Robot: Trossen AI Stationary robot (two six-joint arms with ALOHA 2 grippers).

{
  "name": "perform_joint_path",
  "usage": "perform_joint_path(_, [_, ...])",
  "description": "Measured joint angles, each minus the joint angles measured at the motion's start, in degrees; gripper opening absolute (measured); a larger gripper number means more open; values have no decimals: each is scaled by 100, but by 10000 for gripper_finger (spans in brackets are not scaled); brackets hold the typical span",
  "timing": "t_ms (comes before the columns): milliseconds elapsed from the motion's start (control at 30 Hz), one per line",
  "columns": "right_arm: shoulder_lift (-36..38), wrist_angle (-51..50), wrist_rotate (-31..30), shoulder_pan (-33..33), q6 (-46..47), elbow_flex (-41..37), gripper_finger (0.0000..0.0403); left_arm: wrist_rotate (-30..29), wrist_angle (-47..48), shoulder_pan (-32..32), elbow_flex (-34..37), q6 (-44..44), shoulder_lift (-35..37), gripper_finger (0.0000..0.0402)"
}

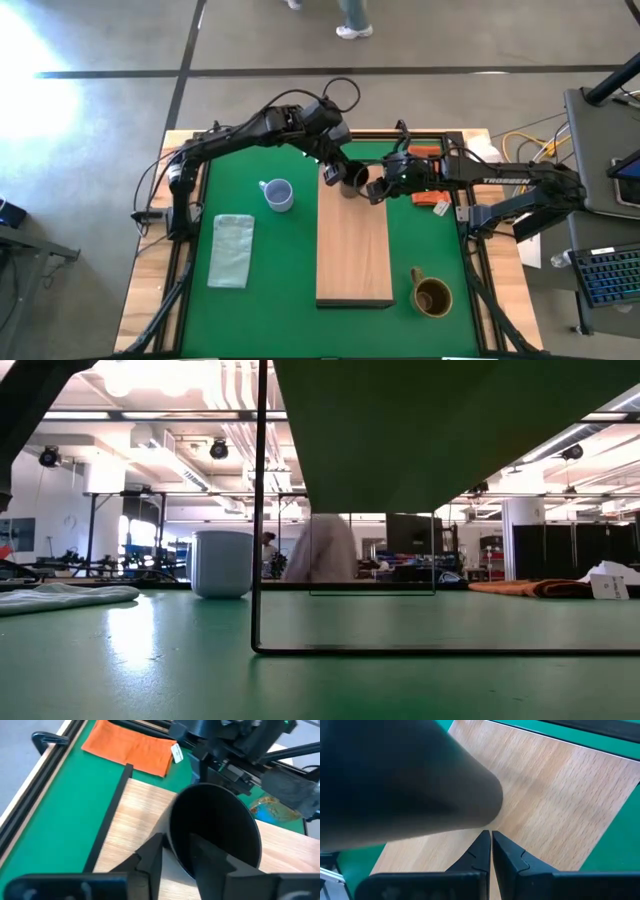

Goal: Stack small to large cups/mugs on shelf
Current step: Put the black cup on the shelf

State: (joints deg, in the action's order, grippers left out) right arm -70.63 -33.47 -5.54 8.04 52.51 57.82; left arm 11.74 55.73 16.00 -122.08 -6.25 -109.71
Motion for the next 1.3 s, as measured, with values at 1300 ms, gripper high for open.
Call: perform_joint_path(1300, [170,-20,-157,25,-63,0,8,-887,428,49,24,227,160,105])
